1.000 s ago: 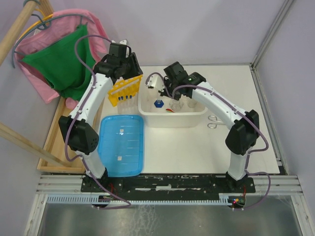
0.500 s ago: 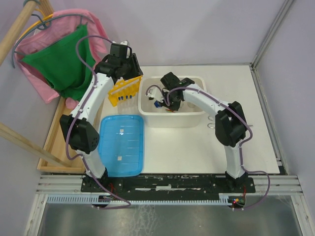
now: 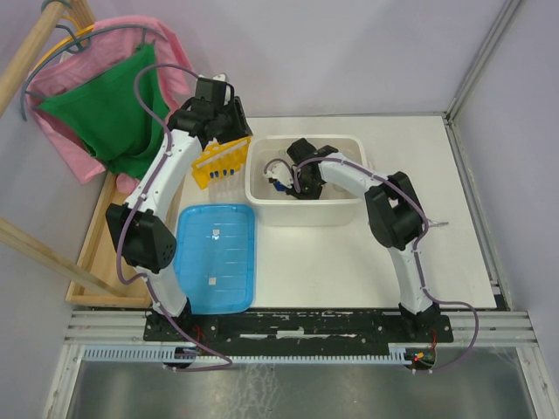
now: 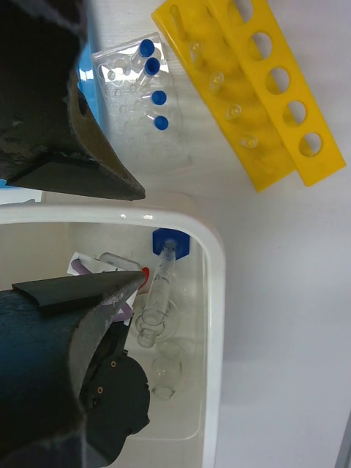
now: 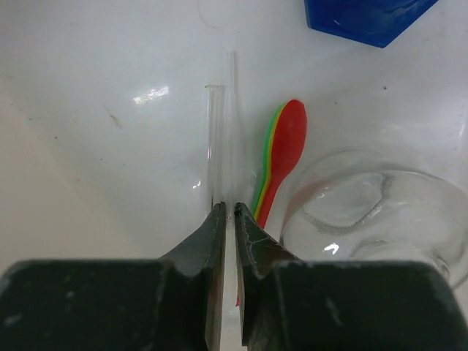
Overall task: Organize the chemistry lab equipment
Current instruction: Place the chemistry item in the storage box.
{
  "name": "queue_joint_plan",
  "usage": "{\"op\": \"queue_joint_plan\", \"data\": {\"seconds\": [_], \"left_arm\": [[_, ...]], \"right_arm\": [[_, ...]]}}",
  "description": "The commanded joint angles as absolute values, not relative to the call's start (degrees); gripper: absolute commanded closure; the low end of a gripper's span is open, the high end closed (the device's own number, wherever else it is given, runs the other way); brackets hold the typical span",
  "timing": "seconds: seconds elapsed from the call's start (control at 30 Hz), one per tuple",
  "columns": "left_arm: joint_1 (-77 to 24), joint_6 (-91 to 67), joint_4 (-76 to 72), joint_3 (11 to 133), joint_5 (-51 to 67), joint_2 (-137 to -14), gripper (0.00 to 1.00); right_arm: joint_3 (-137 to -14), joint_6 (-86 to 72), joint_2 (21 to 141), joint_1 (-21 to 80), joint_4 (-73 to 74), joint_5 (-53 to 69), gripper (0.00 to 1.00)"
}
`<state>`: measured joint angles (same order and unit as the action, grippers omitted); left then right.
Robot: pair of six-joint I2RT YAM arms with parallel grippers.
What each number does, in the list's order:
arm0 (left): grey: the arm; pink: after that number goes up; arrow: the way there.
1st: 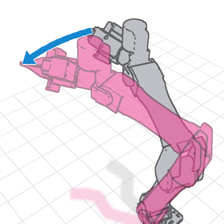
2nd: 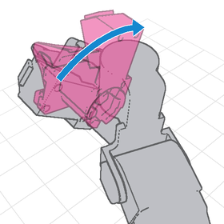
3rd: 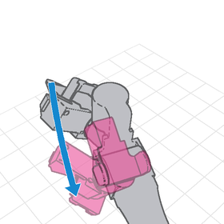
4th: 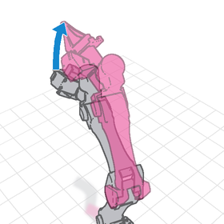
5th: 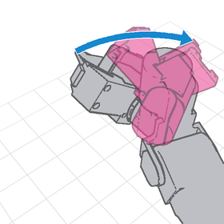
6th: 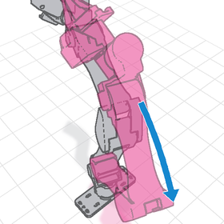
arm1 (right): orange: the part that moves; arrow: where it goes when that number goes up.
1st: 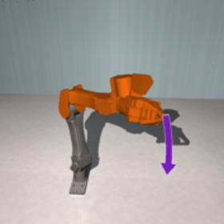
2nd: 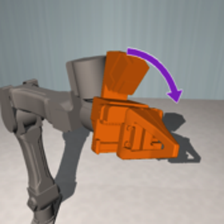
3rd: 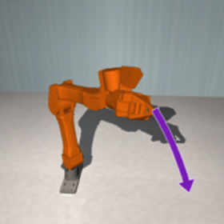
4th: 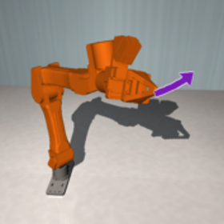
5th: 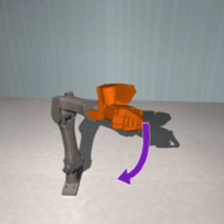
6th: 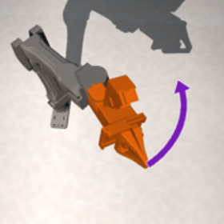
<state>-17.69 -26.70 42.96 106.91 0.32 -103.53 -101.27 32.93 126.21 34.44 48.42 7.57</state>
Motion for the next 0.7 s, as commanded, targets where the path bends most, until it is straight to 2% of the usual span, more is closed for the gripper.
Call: {"op": "queue_joint_plan", "data": {"seconds": [0.0,0.3,0.67], "left_arm": [[-17.49,-25.7,42.58,108.27,-0.27,-101.18,0.49],[-17.49,-25.31,42.76,107.8,0.0,-101.28,0.49],[-17.49,-25.48,42.8,107.9,0.94,-101.2,0.49]], "right_arm": [[-100.94,31.81,126.6,34.38,46.76,8.25,0.83],[-100.68,29.74,126.74,34.34,47.14,6.66,0.66],[-102.31,27.43,118.26,34.3,51.01,7.22,0.49]]}}
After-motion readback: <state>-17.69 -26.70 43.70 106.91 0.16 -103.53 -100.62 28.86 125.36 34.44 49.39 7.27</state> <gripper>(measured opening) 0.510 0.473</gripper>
